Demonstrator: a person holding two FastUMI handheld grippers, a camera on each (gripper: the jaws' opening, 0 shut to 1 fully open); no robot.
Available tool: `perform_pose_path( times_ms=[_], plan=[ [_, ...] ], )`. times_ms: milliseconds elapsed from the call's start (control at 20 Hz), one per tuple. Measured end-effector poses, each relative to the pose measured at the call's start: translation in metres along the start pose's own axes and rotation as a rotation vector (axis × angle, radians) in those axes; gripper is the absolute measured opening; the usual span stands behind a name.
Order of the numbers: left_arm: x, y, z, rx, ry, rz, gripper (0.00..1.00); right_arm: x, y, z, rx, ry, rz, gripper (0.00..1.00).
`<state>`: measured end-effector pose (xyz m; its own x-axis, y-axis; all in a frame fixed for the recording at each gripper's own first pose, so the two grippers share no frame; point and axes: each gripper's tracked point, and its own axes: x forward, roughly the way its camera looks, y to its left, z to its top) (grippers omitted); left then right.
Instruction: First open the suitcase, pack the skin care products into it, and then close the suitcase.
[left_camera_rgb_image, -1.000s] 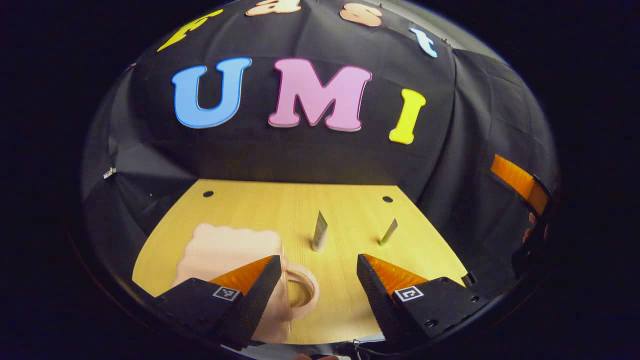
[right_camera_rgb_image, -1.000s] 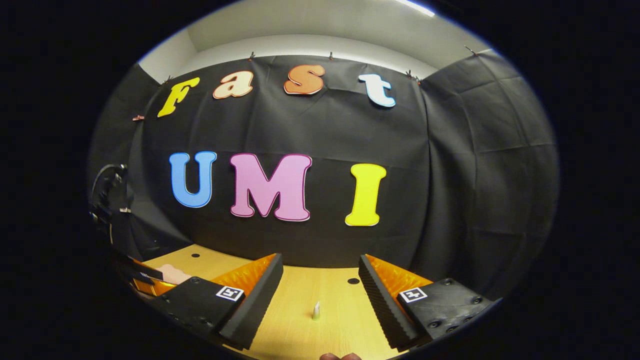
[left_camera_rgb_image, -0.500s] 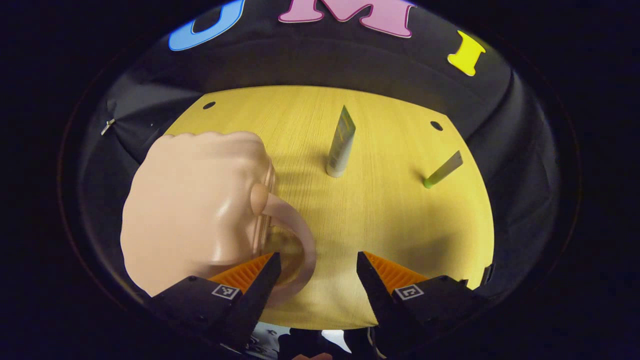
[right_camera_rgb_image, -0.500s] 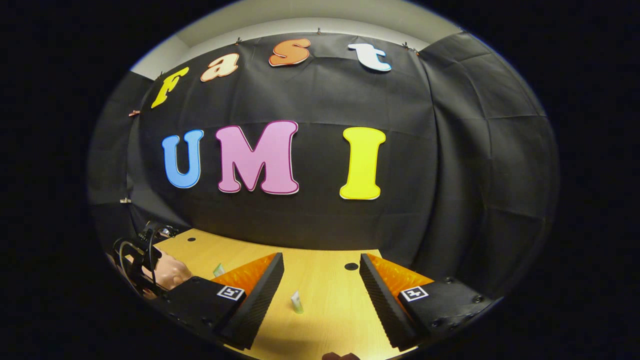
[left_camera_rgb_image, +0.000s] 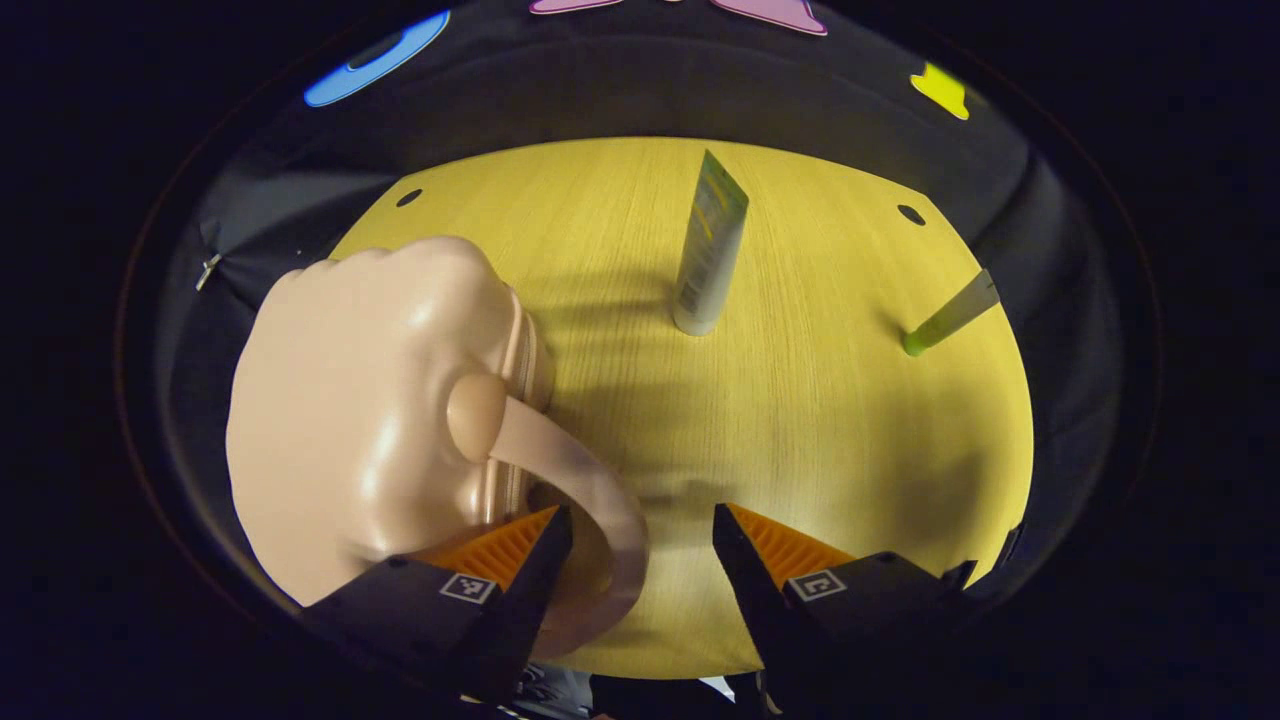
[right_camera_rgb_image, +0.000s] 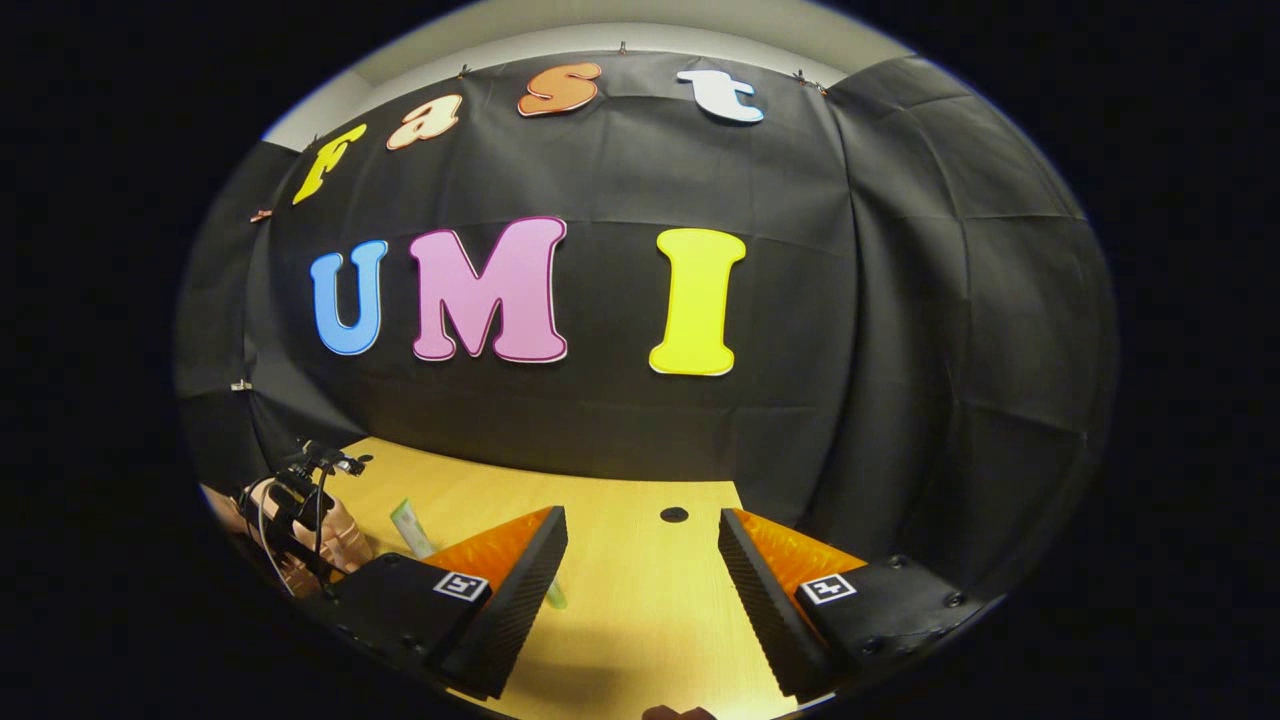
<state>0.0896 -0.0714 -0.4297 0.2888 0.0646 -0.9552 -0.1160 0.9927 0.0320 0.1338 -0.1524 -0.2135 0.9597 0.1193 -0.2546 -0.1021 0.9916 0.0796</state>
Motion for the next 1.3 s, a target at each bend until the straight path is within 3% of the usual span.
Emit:
perform_pose_path(
  times_ms=[50,100,200,300,500,700,850,1100,1200,1300],
  plan=[
    [0.002,0.007,-0.003,0.024,0.025,0.021,0.81,0.000,-0.004,-0.003,0.002,0.011,-0.003,0.96],
    [0.005,0.014,-0.009,0.033,0.040,0.003,0.43,-0.001,-0.008,-0.007,0.010,0.023,-0.008,0.97],
    [-0.013,0.007,-0.007,-0.026,0.052,-0.095,0.17,-0.002,-0.014,-0.011,0.018,0.031,-0.015,0.96],
    [-0.043,0.009,-0.002,-0.062,0.051,-0.142,0.14,-0.003,-0.018,-0.016,0.010,0.040,-0.024,0.96],
    [-0.126,0.035,0.030,0.021,-0.047,-0.164,0.13,-0.003,-0.008,-0.014,0.001,0.040,-0.022,0.97],
    [-0.208,0.102,0.069,-0.007,-0.168,-0.158,0.13,0.002,0.028,0.004,0.020,0.016,-0.005,0.97],
    [-0.248,0.177,0.086,-0.051,-0.251,-0.149,0.13,-0.002,0.067,0.024,-0.011,-0.032,0.012,0.97],
    [-0.270,0.337,0.102,-0.026,-0.362,0.049,0.13,-0.018,0.139,0.047,-0.059,-0.061,0.032,0.96],
    [-0.261,0.392,0.105,-0.006,-0.384,0.138,0.11,-0.021,0.167,0.050,-0.053,-0.058,0.039,0.97],
    [-0.242,0.432,0.105,-0.007,-0.389,0.172,0.10,-0.024,0.197,0.053,-0.027,-0.052,0.058,0.96]
  ],
)
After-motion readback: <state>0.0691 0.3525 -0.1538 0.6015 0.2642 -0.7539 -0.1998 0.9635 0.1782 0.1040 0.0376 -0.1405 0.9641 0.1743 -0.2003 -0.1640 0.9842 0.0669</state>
